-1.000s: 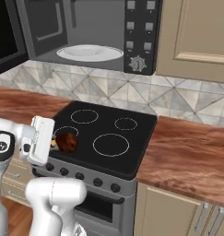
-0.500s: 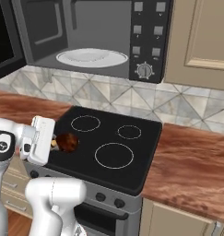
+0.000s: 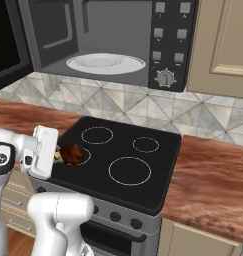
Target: Transport the steak from the fridge to the microwave and turn on the microwave.
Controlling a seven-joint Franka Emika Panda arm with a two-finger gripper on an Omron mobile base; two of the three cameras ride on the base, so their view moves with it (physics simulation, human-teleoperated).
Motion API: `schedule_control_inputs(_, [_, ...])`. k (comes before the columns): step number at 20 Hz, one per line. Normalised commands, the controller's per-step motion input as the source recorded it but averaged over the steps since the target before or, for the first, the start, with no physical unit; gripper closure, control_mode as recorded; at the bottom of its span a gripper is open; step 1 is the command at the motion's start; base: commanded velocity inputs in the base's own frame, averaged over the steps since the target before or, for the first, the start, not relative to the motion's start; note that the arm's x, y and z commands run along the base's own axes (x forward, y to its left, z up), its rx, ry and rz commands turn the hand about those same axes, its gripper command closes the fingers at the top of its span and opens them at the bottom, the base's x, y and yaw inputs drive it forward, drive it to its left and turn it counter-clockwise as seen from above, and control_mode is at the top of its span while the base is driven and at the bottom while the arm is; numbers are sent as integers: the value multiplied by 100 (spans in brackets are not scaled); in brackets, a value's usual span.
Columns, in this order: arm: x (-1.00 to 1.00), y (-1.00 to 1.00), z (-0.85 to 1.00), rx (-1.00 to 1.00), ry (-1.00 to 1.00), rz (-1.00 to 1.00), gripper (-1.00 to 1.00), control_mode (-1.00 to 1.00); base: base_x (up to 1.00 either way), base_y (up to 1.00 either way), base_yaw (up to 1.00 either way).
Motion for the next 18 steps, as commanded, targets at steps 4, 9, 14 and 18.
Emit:
schedule_control_inputs(4, [-3,2,0,-1,-9,0,100,-100,0,0,0])
schedule_control_inputs(9, [-21,0,6,0,-20,0,100,-100,0,0,0])
schedule_control_inputs(14, [-21,-4,20,0,-21,9,100,-100,0,0,0])
schedule_control_inputs(18, [-33,-44,12,0,-14,26,100,-100,0,0,0])
